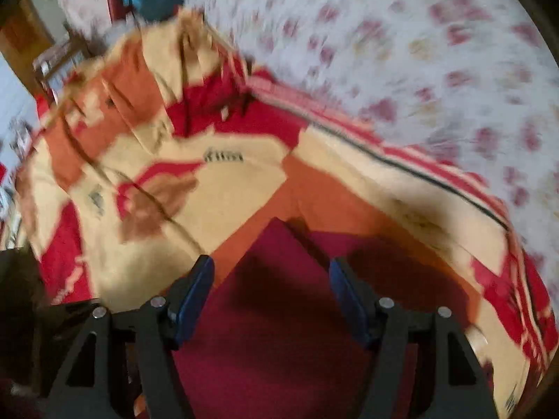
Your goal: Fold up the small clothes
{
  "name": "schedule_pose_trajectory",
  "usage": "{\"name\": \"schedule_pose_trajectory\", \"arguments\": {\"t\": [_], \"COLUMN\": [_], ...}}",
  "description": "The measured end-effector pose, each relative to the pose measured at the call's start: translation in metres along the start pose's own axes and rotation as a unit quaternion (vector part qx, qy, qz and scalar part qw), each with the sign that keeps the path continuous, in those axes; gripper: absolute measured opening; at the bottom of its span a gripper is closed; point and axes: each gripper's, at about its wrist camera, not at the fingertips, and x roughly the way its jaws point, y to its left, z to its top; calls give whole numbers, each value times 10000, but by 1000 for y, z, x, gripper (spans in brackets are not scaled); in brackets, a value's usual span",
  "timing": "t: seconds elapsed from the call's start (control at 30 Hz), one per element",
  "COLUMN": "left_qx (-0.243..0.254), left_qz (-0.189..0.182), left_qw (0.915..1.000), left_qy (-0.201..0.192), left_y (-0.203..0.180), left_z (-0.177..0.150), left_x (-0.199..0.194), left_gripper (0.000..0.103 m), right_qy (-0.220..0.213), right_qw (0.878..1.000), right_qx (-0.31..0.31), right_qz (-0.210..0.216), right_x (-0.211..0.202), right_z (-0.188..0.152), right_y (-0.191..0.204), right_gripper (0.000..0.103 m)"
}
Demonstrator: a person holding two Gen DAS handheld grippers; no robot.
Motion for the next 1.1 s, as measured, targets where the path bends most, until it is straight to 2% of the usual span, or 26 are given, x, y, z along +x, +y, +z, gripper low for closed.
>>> {"name": "schedule_pose_trajectory", "arguments": {"t": [0.03, 0.07, 0.1, 0.13, 0.17, 0.2, 0.33, 0.4, 0.53, 0.57, 0.63, 0.7, 0.77, 0.8, 0.87, 0.93, 1.0, 1.03, 1.1], "left_qx": [-21, -38, -68, -112, -163, -204, -219, -275, -396, -435, -482, -494, -492, -427, -326, -365, -573, -625, -532], "left_qz": [-14, -9, -4, 23, 60, 88, 315, 420, 505, 447, 345, 318, 291, 342, 684, 925, 717, 558, 471], "left_qw": [10000, 10000, 10000, 9999, 9998, 9996, 9979, 9978, 9978, 9979, 9981, 9982, 9983, 9983, 9966, 9940, 9942, 9946, 9950], "left_qy": [11, 7, -5, -32, -96, -179, -530, -434, -154, -146, -147, -142, -150, -177, -310, -454, -564, -606, -697], "left_y": [1, 2, 3, 6, 9, 12, 20, 25, 34, 35, 38, 40, 43, 43, 42, 44, 49, 49, 41], "left_z": [0, 1, 1, 2, 3, 4, 8, 9, 11, 11, 11, 10, 10, 9, 8, 8, 10, 12, 14], "left_x": [0, -1, -3, -6, -10, -14, -30, -28, -20, -21, -24, -27, -31, -34, -40, -45, -48, -47, -46], "left_gripper": [16, 16, 14, 12, 12, 12, 12, 12, 12, 12, 13, 14, 14, 14, 14, 14, 14, 14, 15], "right_qy": [101, 177, 228, 166, -107, -107, -554, -599, -274, -263, -394, -495, -714, -812, -941, -1085, -1154, -1189, -1173], "right_qw": [9999, 9998, 9996, 9997, 9992, 9992, 9970, 9965, 9988, 9990, 9980, 9963, 9951, 9951, 9952, 9933, 9896, 9850, 9777], "right_qx": [-53, -104, -149, -194, -374, -374, -157, -93, -131, -108, 106, 247, 178, 104, 110, 397, 758, 1009, 1346], "right_qz": [-56, -77, -40, 50, 131, 131, 517, 579, 385, 354, 489, 652, 657, 550, 240, -20, -392, -737, -1110], "right_x": [11, 17, 20, 18, 8, 8, -7, 3, 42, 47, 39, 20, -13, -31, -66, -103, -129, -144, -158], "right_z": [1, 1, 1, 0, 0, 0, 16, 25, 25, 22, 18, 14, 2, -6, -29, -61, -90, -113, -143], "right_y": [2, 4, 8, 12, 23, 23, 29, 32, 40, 39, 33, 27, 22, 17, 0, -29, -57, -74, -97], "right_gripper": [64, 36, 21, 17, 13, 12, 12, 12, 15, 21, 28, 43, 52, 58, 61, 61, 64, 64, 64]}}
